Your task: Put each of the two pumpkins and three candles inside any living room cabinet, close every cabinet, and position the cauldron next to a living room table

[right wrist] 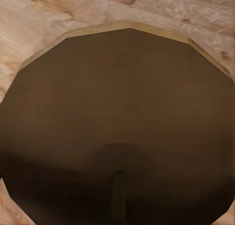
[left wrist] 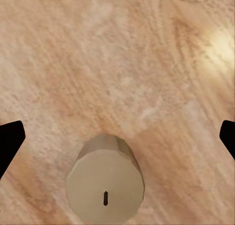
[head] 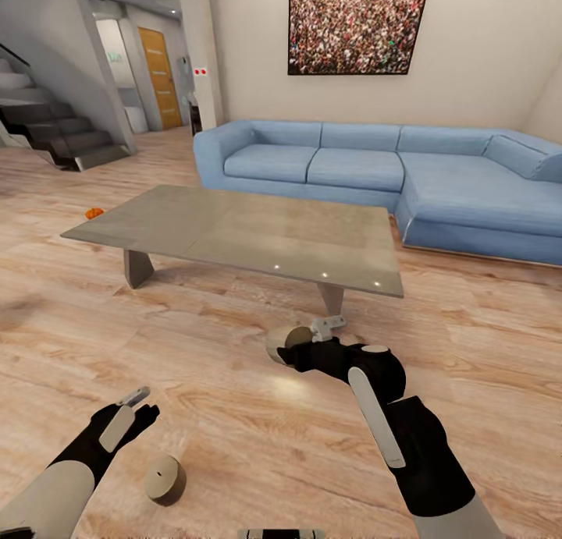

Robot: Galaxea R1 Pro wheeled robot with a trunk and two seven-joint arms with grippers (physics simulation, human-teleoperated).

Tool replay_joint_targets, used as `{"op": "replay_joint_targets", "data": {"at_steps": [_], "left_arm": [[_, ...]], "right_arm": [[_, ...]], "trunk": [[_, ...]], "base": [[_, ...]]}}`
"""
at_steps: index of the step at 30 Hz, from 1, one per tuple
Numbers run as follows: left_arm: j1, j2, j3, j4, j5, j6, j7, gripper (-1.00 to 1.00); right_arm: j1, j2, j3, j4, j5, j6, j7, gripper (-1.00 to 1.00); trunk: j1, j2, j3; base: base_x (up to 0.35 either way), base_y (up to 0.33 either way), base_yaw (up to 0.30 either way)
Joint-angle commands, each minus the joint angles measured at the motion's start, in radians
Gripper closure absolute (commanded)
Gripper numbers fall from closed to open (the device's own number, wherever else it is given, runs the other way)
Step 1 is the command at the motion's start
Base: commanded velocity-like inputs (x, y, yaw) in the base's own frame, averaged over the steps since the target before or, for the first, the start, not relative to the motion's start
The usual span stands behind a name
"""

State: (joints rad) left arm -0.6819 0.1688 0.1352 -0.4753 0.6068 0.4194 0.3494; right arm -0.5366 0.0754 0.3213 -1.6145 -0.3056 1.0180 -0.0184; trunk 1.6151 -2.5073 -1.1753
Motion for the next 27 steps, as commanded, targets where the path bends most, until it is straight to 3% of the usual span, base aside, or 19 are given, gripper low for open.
{"op": "replay_joint_targets", "data": {"at_steps": [1, 16, 22, 27], "left_arm": [[-0.003, 0.0, 0.0, 0.001, 0.009, 0.001, 0.006, -1.0], [-0.028, 0.005, -0.002, 0.022, 0.001, -0.006, 0.002, -1.0], [-0.073, 0.005, -0.002, 0.024, 0.002, 0.006, 0.002, -1.0], [-0.088, 0.005, -0.004, 0.075, 0.0, -0.002, 0.002, -1.0]], "right_arm": [[-0.001, 0.0, -0.001, -0.001, -0.003, 0.004, -0.002, 1.0], [0.0, 0.003, -0.006, -0.001, -0.004, -0.004, -0.003, 1.0], [0.0, 0.003, -0.003, -0.001, -0.004, -0.005, -0.004, 1.0], [0.0, 0.003, -0.002, -0.001, -0.004, -0.005, -0.004, 1.0]], "trunk": [[0.0, -0.001, -0.005], [0.007, -0.004, -0.063], [0.01, -0.006, -0.086], [0.012, -0.007, -0.105]], "base": [[0.0, 0.0, 0.0], [0.0, 0.0, 0.0], [0.0, 0.0, 0.0], [0.0, 0.0, 0.0]]}}
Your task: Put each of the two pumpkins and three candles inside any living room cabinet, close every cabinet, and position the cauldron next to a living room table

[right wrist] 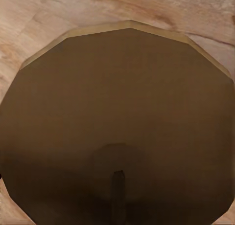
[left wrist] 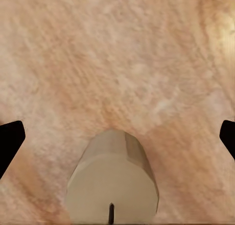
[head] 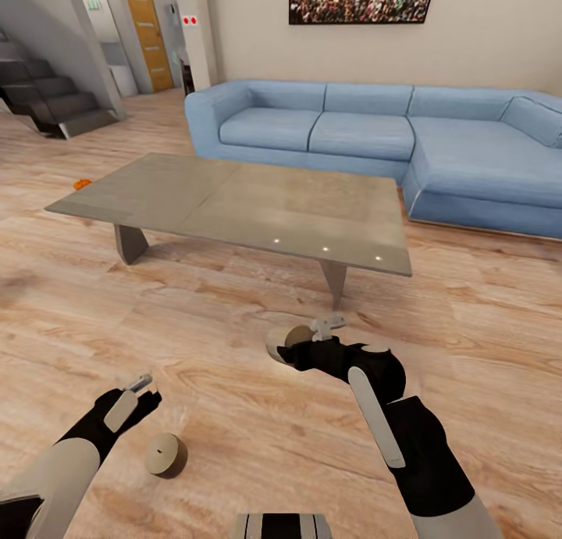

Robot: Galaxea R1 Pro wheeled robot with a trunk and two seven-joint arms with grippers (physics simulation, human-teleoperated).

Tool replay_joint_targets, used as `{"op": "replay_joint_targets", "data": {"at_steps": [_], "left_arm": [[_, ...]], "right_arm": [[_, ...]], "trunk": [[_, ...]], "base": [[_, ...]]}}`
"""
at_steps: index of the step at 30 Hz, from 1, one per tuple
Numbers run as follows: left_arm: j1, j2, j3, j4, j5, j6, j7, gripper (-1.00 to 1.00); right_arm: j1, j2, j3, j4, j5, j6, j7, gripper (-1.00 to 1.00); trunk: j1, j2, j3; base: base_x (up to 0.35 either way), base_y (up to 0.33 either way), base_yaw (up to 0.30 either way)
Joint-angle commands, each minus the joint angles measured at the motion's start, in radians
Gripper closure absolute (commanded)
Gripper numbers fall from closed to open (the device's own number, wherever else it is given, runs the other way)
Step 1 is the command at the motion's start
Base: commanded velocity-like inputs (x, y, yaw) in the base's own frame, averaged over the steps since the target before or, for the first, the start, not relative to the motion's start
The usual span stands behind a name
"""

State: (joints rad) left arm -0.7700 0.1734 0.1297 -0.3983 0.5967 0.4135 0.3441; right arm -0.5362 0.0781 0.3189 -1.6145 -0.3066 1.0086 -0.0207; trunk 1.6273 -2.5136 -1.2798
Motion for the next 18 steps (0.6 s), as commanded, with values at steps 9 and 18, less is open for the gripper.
{"op": "replay_joint_targets", "data": {"at_steps": [9, 18], "left_arm": [[-0.003, -0.002, 0.001, 0.022, 0.01, -0.01, 0.006, -1.0], [-0.003, -0.011, 0.0, 0.019, 0.012, -0.011, 0.005, -1.0]], "right_arm": [[-0.001, -0.001, 0.003, -0.001, -0.003, 0.005, -0.001, 1.0], [-0.001, -0.003, 0.004, -0.001, -0.003, 0.005, -0.001, 1.0]], "trunk": [[0.004, -0.002, -0.036], [0.006, -0.004, -0.059]], "base": [[0.0, 0.0, 0.0], [0.0, 0.0, 0.0]]}}
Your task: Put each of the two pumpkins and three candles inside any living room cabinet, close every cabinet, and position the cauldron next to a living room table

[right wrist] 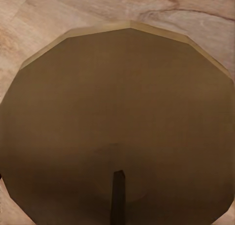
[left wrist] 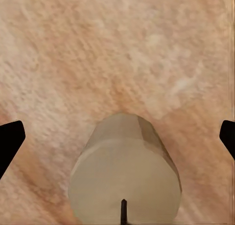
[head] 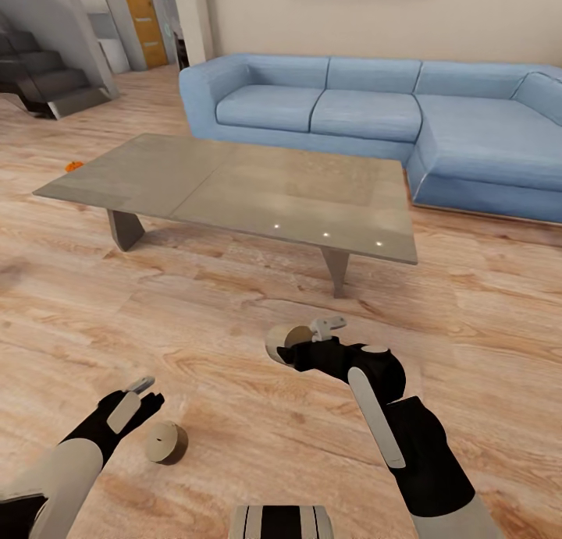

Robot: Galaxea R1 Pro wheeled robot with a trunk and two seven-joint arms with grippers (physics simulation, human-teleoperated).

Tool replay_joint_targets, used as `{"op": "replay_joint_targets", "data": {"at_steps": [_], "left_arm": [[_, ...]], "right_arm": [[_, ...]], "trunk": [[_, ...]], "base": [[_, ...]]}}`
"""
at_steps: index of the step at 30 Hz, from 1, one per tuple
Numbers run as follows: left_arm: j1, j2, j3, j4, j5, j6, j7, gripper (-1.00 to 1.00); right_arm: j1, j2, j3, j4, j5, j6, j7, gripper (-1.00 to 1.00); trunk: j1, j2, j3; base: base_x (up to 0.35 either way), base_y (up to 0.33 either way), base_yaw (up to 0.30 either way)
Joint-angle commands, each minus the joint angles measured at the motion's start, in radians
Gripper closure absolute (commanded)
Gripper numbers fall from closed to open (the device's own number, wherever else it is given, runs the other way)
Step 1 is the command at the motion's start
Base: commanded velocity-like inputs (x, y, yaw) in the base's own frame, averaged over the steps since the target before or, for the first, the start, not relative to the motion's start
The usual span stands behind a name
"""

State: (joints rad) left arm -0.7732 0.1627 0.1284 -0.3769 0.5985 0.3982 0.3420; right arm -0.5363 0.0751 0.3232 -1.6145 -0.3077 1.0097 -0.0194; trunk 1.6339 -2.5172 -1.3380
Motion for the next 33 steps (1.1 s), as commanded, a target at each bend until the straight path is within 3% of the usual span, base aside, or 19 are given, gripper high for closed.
{"op": "replay_joint_targets", "data": {"at_steps": [1, 5, 9, 17, 33], "left_arm": [[-0.001, -0.011, 0.001, -0.005, 0.01, 0.004, 0.005, -1.0], [-0.004, -0.039, -0.016, -0.007, 0.009, 0.003, 0.004, -1.0], [-0.006, -0.045, -0.024, -0.008, 0.008, 0.002, 0.004, -1.0], [-0.006, -0.046, -0.026, -0.008, 0.007, 0.003, 0.005, -1.0], [-0.004, -0.037, -0.025, -0.008, 0.004, -0.016, 0.043, -1.0]], "right_arm": [[-0.001, 0.0, 0.0, -0.001, -0.002, 0.004, -0.002, 1.0], [-0.001, 0.0, 0.0, -0.001, -0.002, 0.004, -0.002, 1.0], [-0.001, 0.001, 0.0, -0.001, -0.002, 0.004, -0.002, 1.0], [-0.001, 0.002, 0.001, -0.001, -0.002, 0.004, -0.002, 1.0], [-0.001, 0.001, 0.002, -0.001, -0.002, 0.004, -0.002, 1.0]], "trunk": [[0.0, 0.0, -0.001], [0.0, 0.0, -0.001], [0.0, -0.001, -0.005], [0.004, -0.002, -0.036], [0.004, -0.002, -0.036]], "base": [[0.0, 0.0, 0.0], [0.0, 0.0, 0.0], [0.0, 0.0, 0.0], [0.0, 0.0, 0.0], [0.0, 0.0, 0.0]]}}
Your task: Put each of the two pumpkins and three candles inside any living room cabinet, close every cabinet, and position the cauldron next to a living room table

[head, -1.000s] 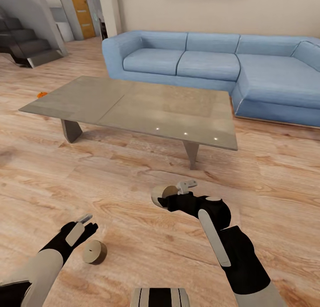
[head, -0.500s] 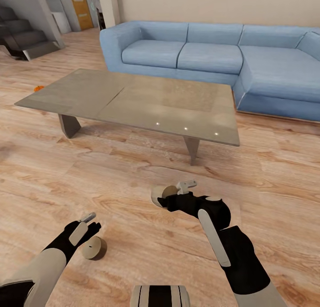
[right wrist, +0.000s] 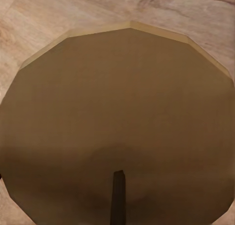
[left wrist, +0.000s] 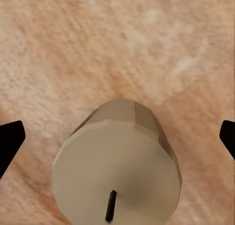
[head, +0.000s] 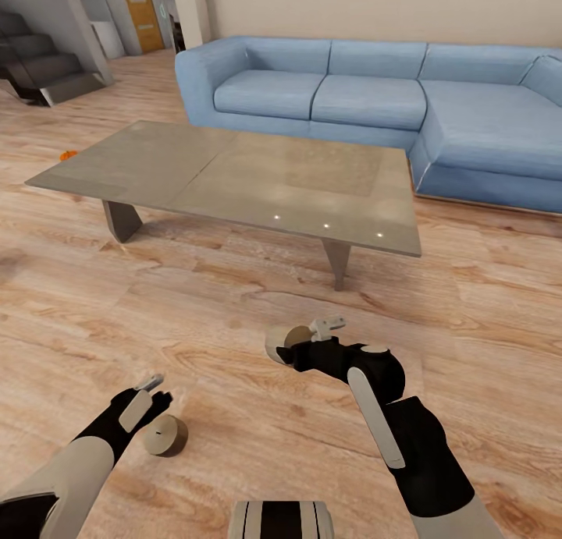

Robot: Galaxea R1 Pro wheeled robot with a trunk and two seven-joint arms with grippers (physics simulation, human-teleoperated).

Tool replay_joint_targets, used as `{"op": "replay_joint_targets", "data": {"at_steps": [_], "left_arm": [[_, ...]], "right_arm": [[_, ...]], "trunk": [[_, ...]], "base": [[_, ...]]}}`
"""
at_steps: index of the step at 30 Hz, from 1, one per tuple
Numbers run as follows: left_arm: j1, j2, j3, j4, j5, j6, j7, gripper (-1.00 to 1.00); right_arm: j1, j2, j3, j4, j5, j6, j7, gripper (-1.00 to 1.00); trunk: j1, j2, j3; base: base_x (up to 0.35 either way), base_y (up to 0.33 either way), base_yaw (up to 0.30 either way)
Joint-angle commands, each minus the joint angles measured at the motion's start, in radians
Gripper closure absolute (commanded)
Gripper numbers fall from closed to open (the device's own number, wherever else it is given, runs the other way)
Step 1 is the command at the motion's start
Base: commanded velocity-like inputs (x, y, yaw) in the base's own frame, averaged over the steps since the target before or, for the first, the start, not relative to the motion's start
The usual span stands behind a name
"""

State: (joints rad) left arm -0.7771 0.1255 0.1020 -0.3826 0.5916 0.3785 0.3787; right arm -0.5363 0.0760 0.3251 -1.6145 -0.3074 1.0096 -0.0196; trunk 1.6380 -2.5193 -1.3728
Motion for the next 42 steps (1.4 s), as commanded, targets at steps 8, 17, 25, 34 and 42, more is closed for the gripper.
{"op": "replay_joint_targets", "data": {"at_steps": [8, 17, 25, 34, 42], "left_arm": [[0.001, 0.0, -0.001, -0.002, 0.015, -0.007, 0.027, -1.0], [0.001, 0.0, -0.001, -0.002, 0.015, -0.008, 0.025, -1.0], [0.002, -0.003, -0.001, -0.002, 0.017, -0.009, 0.019, -1.0], [0.004, -0.005, -0.001, -0.002, 0.017, -0.009, 0.014, -1.0], [0.004, -0.004, -0.001, -0.001, 0.017, -0.01, 0.0, -1.0]], "right_arm": [[-0.001, -0.001, 0.0, -0.001, -0.002, 0.004, -0.002, 1.0], [-0.001, -0.003, 0.0, -0.001, -0.002, 0.004, -0.002, 1.0], [-0.001, -0.003, 0.0, -0.001, -0.002, 0.003, -0.002, 1.0], [-0.001, -0.004, 0.0, -0.001, -0.002, 0.003, -0.002, 1.0], [-0.001, -0.004, -0.005, -0.001, -0.002, 0.003, -0.001, 1.0]], "trunk": [[0.002, -0.001, -0.016], [0.003, -0.002, -0.032], [0.003, -0.002, -0.032], [0.003, -0.002, -0.032], [0.004, -0.003, -0.039]], "base": [[0.0, 0.0, 0.0], [0.0, 0.0, 0.0], [0.0, 0.0, 0.0], [0.0, 0.0, 0.0], [0.0, 0.0, 0.0]]}}
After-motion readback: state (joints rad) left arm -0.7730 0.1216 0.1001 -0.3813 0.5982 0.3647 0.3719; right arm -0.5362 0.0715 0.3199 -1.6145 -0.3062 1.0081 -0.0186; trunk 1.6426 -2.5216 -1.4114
